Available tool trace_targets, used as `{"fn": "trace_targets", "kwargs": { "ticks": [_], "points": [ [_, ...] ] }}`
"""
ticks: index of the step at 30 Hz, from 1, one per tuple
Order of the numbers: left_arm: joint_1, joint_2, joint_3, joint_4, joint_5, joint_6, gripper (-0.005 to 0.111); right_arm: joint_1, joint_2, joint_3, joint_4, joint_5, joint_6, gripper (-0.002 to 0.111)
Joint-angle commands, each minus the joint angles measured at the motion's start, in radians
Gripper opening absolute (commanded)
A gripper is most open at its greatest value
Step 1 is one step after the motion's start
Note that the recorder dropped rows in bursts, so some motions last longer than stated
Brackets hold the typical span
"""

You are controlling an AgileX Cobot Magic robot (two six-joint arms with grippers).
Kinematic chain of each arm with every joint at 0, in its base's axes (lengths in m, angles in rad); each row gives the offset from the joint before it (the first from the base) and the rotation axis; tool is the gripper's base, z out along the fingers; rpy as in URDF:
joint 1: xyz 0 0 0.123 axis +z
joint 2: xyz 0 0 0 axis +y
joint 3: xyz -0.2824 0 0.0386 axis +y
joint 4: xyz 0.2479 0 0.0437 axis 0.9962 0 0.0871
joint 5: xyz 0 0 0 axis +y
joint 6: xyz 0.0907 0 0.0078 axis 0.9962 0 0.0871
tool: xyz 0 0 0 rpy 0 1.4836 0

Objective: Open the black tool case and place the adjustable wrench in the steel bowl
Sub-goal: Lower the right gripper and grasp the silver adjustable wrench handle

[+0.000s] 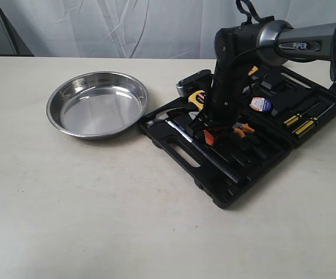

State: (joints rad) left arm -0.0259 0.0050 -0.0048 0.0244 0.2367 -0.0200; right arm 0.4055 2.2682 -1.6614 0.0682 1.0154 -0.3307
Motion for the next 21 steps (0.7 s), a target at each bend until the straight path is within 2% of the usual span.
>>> {"fn": "trace_targets", "kwargs": {
  "ticks": [1, 21],
  "points": [
    [-0.006, -0.005, 0.005, 0.004, 0.001, 0.001, 0.000, -0.004, 0.011, 0.002, -0.015, -0.028, -0.004, -0.001],
    [-0.006, -0.005, 0.005, 0.004, 0.001, 0.001, 0.000, -0.004, -0.096, 0.002, -0.007, -0.057, 0.020, -0.001]
  ]
}}
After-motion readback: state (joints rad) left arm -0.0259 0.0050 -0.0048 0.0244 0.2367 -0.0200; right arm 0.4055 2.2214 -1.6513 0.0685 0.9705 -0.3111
